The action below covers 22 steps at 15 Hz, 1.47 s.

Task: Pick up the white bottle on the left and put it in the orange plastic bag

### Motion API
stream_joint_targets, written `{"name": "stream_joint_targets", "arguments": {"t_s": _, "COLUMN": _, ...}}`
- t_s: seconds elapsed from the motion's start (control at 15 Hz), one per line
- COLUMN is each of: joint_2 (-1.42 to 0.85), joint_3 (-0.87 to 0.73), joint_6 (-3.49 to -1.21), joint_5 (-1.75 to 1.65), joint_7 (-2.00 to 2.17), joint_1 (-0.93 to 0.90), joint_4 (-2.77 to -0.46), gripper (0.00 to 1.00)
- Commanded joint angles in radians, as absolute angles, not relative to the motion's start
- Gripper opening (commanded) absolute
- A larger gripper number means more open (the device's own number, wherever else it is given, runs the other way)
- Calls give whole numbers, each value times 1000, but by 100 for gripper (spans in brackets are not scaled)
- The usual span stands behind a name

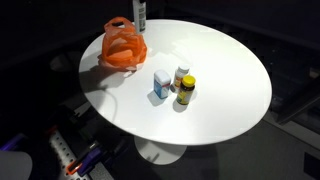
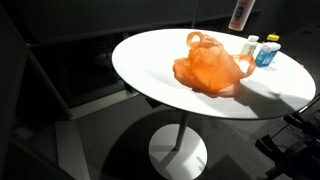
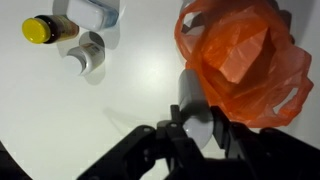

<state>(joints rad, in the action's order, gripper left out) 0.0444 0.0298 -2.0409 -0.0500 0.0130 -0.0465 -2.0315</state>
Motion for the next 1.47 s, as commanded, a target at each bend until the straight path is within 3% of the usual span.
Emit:
{"name": "stream_joint_targets", "arguments": {"t_s": 0.0, "joint_2": 83, "joint_3": 58, "joint_6": -2046, "joint_5": -30, "joint_7": -43, "joint_1": -70, "joint_4": -2073, "gripper": 10}}
{"name": "stream_joint_targets", "arguments": {"t_s": 1.4, "joint_2": -86, "joint_3": 89, "joint_6": -2447, "joint_5": -80, "joint_7": 8, "joint_1": -104, "joint_4": -2250, "gripper": 10}}
